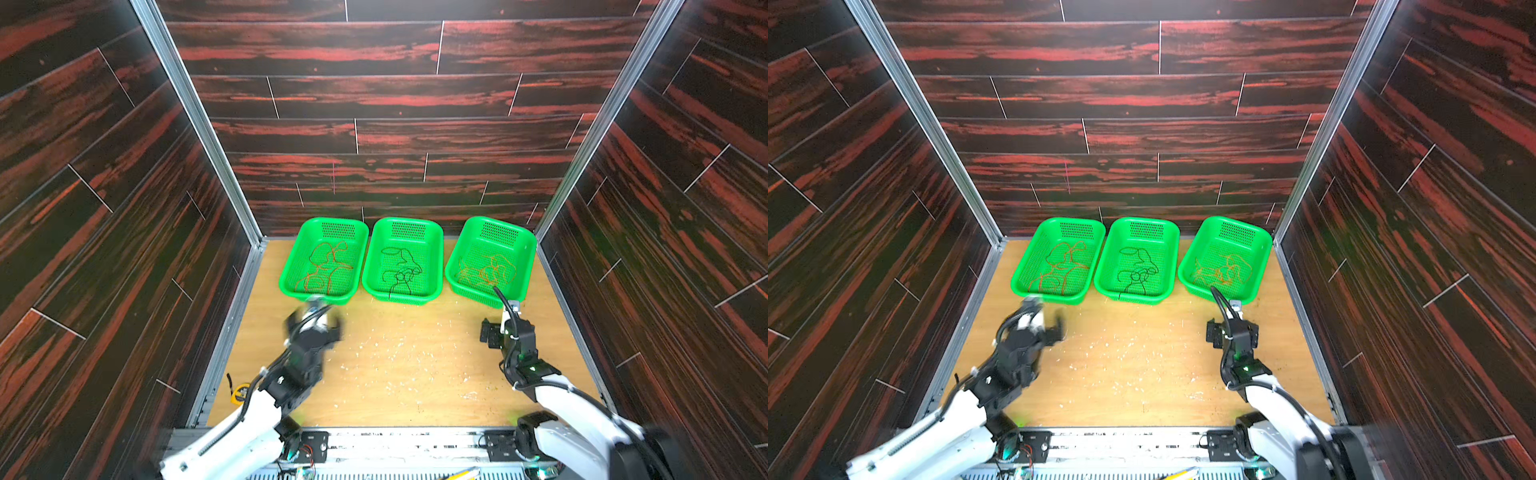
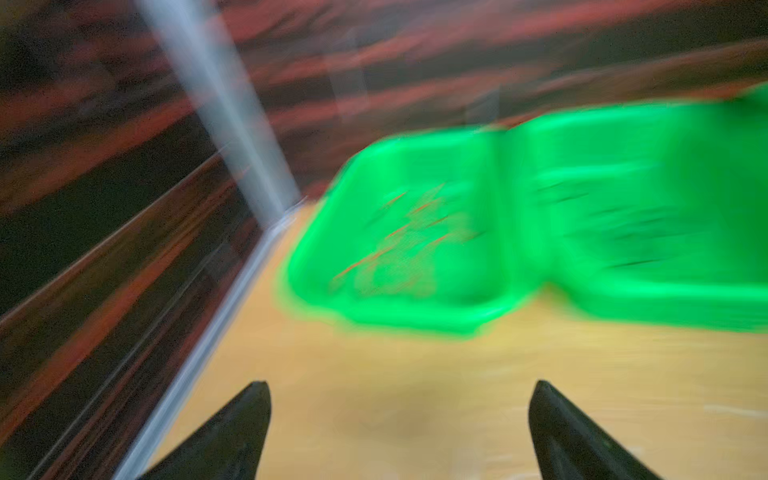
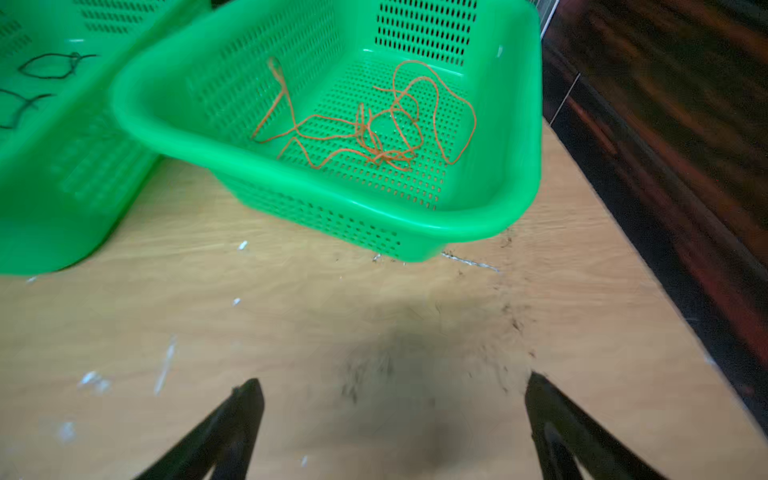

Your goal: Untangle the cables

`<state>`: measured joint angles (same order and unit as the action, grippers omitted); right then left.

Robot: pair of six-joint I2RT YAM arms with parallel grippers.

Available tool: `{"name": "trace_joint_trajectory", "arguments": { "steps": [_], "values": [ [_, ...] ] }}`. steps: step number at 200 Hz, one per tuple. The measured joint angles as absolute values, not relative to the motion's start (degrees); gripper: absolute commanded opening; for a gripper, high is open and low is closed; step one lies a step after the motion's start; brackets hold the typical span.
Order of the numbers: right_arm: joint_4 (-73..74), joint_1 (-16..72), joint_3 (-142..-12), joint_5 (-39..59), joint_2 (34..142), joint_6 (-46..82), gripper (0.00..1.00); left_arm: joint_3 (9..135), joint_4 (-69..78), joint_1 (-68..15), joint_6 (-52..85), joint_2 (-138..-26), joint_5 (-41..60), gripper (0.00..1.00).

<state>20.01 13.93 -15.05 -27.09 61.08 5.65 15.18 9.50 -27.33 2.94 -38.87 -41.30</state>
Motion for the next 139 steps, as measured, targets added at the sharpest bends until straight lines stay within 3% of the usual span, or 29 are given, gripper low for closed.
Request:
{"name": "trace_joint_trajectory", "arguments": {
  "steps": [20, 41, 82, 118, 139],
  "values": [
    [28.97, 10.31, -12.62, -23.49, 65.01, 4.29, 0.99, 11.09, 12.64, -18.06, 4.71, -40.07, -42.04, 0.99],
    [40.40, 6.31, -11.27, -16.91, 69.19, 2.66, 0.99, 11.60, 22.57, -11.07, 5.85, -51.68, -39.31, 0.99],
    [55.70, 3.16, -11.55, -6.68, 76.82, -1.85, 0.99, 12.71, 43.42, -7.22, 3.18, -76.49, -30.26, 0.99],
    [68.95, -4.69, -11.16, 2.11, 87.00, -0.58, 0.99, 13.65, 61.32, -3.79, 2.35, -90.19, -23.79, 0.99],
    [66.63, -6.61, -13.23, 6.46, 88.23, 0.03, 0.99, 15.09, 59.07, -3.31, 2.13, -90.87, -21.56, 0.99]
  ]
}}
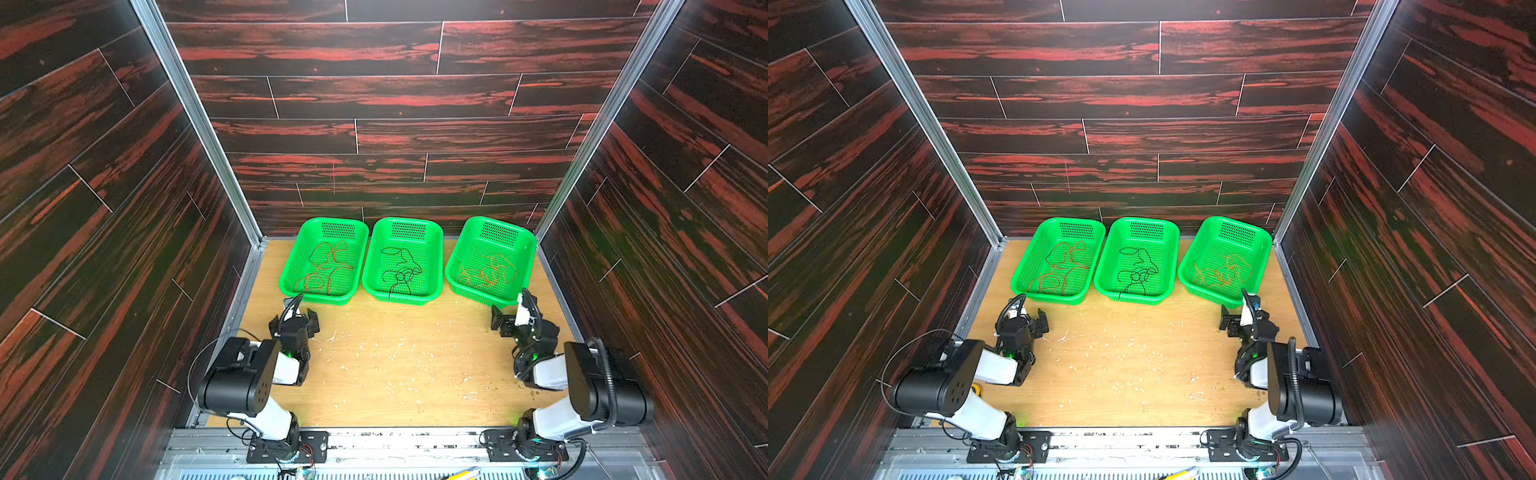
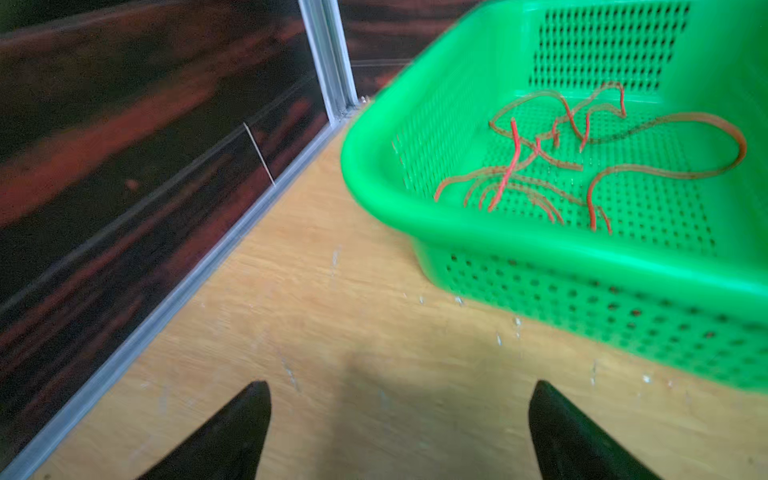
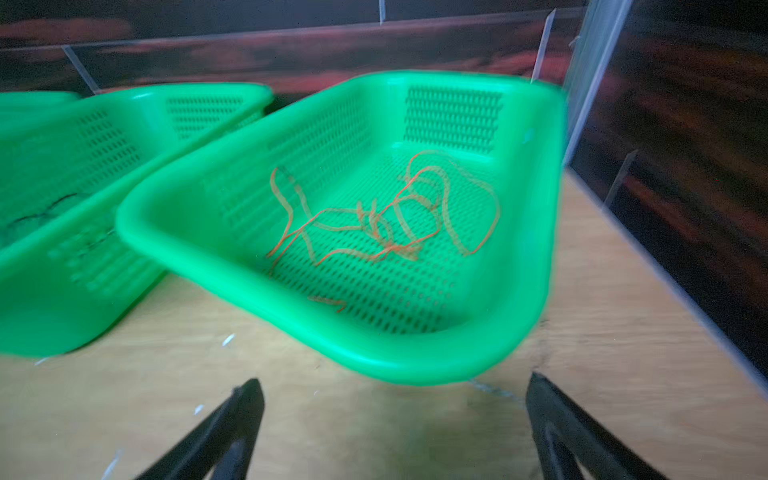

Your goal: Untangle the cables

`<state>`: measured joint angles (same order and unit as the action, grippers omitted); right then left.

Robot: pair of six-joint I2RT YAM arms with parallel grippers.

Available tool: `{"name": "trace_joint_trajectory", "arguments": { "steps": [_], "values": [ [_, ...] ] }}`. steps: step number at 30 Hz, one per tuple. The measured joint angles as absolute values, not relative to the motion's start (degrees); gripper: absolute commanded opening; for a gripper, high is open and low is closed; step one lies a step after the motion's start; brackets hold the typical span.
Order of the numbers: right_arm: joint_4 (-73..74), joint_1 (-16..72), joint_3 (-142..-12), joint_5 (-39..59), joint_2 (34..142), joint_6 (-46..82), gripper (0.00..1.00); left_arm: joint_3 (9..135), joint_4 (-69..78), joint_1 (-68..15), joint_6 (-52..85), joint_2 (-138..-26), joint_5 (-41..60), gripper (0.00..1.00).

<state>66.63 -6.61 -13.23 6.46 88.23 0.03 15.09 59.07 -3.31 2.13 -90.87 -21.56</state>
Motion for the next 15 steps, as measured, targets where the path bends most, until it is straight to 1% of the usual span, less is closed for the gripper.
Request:
{"name": "trace_joint_trajectory", "arguments": {
  "steps": [5, 11, 15],
  "values": [
    [66.83, -6.87, -15.81, 9.69, 88.23, 0.43, 0.99, 20.95, 55.31, -2.28, 2.52, -89.86, -18.48, 0.99],
    [66.37, -6.48, -16.19, 10.50, 88.23, 0.36, 0.99, 21.50, 51.37, -1.50, 2.94, -89.84, -16.73, 0.99],
    [66.41, -6.13, -16.23, 10.39, 88.23, 0.34, 0.99, 21.78, 50.28, -1.43, 3.68, -89.84, -17.32, 0.99]
  ]
}}
